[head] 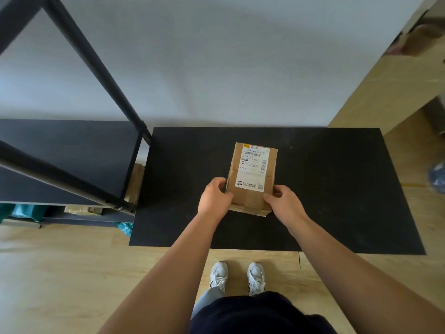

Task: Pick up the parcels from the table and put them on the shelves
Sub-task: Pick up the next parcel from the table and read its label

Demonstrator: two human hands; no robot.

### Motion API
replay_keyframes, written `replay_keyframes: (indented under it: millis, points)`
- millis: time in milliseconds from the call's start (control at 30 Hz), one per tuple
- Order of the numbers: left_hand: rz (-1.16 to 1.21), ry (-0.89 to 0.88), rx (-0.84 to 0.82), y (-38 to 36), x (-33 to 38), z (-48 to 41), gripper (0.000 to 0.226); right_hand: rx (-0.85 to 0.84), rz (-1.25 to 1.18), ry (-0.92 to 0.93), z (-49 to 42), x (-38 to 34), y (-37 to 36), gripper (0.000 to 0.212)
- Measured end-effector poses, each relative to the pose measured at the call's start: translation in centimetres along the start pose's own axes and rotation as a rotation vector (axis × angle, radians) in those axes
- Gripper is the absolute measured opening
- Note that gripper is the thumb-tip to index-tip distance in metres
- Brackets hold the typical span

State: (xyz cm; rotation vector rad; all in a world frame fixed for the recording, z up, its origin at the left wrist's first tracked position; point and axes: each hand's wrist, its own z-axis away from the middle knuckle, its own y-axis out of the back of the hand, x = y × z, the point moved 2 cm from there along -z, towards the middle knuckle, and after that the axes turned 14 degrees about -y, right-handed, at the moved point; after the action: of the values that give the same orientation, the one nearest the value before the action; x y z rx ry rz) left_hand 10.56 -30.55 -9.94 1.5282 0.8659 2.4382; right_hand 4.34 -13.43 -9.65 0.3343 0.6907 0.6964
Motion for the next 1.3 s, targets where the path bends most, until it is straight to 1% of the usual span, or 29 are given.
replay_keyframes:
  millis: [200, 300, 367, 433, 533, 600, 700, 767, 833, 967, 1067, 1167, 1300]
  points:
    - [0.073, 0.02, 0.009, -0.6, 0.2, 0.0, 0.04, -0.035, 0.009, 0.007, -0.4, 0.1, 0.2, 0.052]
    - [0.098, 0.053, 0.011, -0.6, 0.0, 0.0, 0.039, -0.057, 0.003, -0.009, -0.7, 0.0, 0.2, 0.056]
    - [0.094, 0.088, -0.037, -0.5, 0.1, -0.1, 0.038, -0.086, -0.009, -0.033, -0.9, -0.2, 0.2, 0.06]
    - [0.081, 0.129, -0.126, -0.5, 0.2, -0.1, 0.039, -0.118, -0.04, -0.063, -1.2, -0.4, 0.4, 0.063]
    - [0.095, 0.176, -0.183, -0.7, 0.1, 0.1, 0.045, -0.137, -0.073, -0.09, -1.4, -0.5, 1.2, 0.064]
    - [0.149, 0.193, -0.162, -0.7, 0.3, 0.5, 0.053, -0.139, -0.065, -0.09, -1.2, -0.6, 1.7, 0.064]
    - [0.213, 0.184, -0.089, -0.3, 1.3, 1.1, 0.065, -0.149, -0.072, -0.056, -0.6, -0.8, 2.3, 0.064]
    - [0.247, 0.169, -0.023, 0.4, 2.2, 1.5, 0.071, -0.149, -0.092, -0.017, 0.0, -1.3, 2.8, 0.065]
    - [0.28, 0.128, 0.029, 1.4, 3.0, 1.9, 0.07, -0.148, -0.122, 0.017, 1.0, -2.0, 3.3, 0.068]
    - [0.349, 0.038, 0.103, 3.8, 4.6, 2.7, 0.058, -0.164, -0.193, 0.119, 3.5, -3.6, 4.2, 0.064]
    - [0.376, -0.013, 0.128, 5.6, 5.7, 3.6, 0.049, -0.163, -0.251, 0.193, 5.7, -4.7, 4.9, 0.054]
    - [0.402, -0.099, 0.141, 7.6, 7.0, 4.6, 0.04, -0.137, -0.317, 0.264, 7.7, -5.3, 5.9, 0.045]
    - [0.398, -0.206, 0.164, 9.8, 9.4, 5.9, 0.028, -0.091, -0.363, 0.369, 10.4, -6.2, 7.8, 0.043]
